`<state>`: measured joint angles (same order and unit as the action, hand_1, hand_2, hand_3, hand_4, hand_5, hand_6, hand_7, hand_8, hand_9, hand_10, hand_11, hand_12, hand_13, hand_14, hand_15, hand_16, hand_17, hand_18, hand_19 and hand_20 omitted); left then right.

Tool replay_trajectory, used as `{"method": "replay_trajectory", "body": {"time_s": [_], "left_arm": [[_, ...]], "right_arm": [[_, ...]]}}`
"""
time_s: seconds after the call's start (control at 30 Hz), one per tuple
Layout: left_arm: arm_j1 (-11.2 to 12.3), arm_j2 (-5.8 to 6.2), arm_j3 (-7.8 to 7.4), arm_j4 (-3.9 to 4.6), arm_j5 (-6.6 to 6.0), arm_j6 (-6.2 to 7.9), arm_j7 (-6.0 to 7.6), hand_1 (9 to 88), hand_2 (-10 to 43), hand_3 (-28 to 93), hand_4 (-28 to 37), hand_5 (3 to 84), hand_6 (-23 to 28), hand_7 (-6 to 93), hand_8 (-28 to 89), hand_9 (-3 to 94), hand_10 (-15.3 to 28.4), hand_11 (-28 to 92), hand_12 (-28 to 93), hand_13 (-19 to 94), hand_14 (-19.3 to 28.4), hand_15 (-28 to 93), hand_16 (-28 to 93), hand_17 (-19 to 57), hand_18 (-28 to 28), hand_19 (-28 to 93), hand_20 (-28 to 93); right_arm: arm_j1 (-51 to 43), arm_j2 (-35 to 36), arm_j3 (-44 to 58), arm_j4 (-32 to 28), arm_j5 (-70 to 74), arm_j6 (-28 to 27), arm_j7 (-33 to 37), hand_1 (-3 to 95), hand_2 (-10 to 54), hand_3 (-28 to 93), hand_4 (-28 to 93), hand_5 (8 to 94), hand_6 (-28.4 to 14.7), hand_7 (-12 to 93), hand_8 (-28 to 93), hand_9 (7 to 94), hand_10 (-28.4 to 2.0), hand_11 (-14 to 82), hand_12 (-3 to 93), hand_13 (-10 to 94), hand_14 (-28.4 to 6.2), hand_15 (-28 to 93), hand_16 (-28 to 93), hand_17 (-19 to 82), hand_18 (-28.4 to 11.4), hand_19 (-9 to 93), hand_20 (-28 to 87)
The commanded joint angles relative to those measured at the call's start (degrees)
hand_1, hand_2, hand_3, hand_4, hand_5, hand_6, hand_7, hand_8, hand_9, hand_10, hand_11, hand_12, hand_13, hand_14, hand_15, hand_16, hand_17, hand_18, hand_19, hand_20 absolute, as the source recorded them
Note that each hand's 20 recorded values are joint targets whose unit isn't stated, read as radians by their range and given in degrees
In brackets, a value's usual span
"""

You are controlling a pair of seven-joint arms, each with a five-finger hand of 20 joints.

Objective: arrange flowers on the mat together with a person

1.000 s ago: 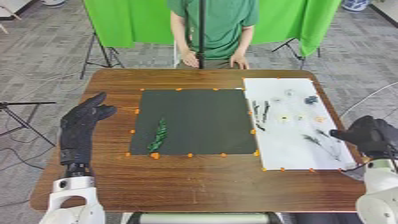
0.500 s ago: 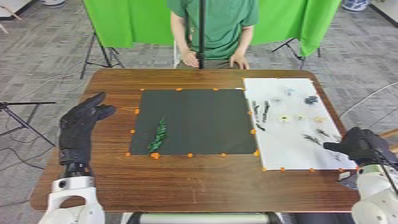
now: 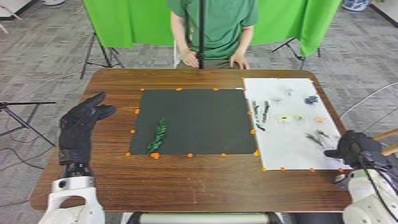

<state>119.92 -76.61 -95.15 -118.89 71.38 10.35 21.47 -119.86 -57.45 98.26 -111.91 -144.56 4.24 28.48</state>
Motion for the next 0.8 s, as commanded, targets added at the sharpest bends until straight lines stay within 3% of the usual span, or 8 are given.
{"method": "replay_trajectory", "body": {"time_s": [0.03,0.3,0.6,0.7,0.8], "left_arm": [[0.8,0.01,0.04,-0.17,-0.41,0.45,-0.49,28.1,-1.4,68,-17.9,52.4,2.9,13.9,-6,57.4,15.5,22,15,49,18.8,25,-1,14.7,14.1,15,23],[0.6,-0.03,0.07,-0.03,-0.42,0.35,-0.50,28.1,-1.4,68,-17.9,52.5,3.0,13.9,-6,57.4,15.4,22,15,49,18.8,25,-1,14.7,14.1,15,23],[0.6,-0.14,0.06,0.01,-0.70,0.17,-0.66,28.1,-1.4,68,-18.0,52.4,3.0,13.9,-6,57.4,15.5,22,15,49,18.8,25,-1,14.7,14.1,15,23],[0.5,0.62,-0.02,0.35,-1.20,0.23,-0.99,28.1,-1.3,68,-17.9,52.4,3.0,13.8,-6,57.5,15.6,22,15,49,18.8,25,-1,14.7,14.1,15,23],[0.2,2.32,-0.23,1.13,-2.77,0.61,-1.23,28.1,-1.4,68,-17.8,52.4,3.0,13.8,-6,57.6,15.6,22,15,49,18.7,24,-1,14.7,14.1,15,23]], "right_arm": [[0.4,0.6,-0.7,0.7,4.0,2.1,-0.3,88.5,-9.5,-28,29,83.7,1.8,25,18,87.2,-8.0,33.8,46.0,78,-8.9,73,35,33,-21.1,64,47],[1.0,-0.2,0.7,-2.3,11.3,3.0,1.3,89.5,-9.5,-28,33,85.0,1.6,25,19,89.1,-8.0,33.1,45.4,79,-8.3,74,35,34,-20.7,64,47],[1.6,-2.0,1.1,-10.2,13.3,9.7,2.9,89.9,-9.5,-28,35,85.5,1.1,24,20,89.6,-8.8,33.5,44.7,80,-8.4,74,36,35,-21.1,64,47],[2.4,-3.6,-0.6,-12.9,13.7,11.2,2.5,90.1,-9.5,-28,35,85.7,0.6,24,20,89.5,-9.4,34.5,44.2,79,-8.8,75,36,34,-21.2,64,47],[3.8,-6.0,-3.9,-15.1,12.7,12.5,1.5,90.4,-9.5,-28,36,86.0,0.4,24,19,89.3,-9.6,35.3,43.6,79,-9.1,75,36,34,-21.3,64,47]]}}
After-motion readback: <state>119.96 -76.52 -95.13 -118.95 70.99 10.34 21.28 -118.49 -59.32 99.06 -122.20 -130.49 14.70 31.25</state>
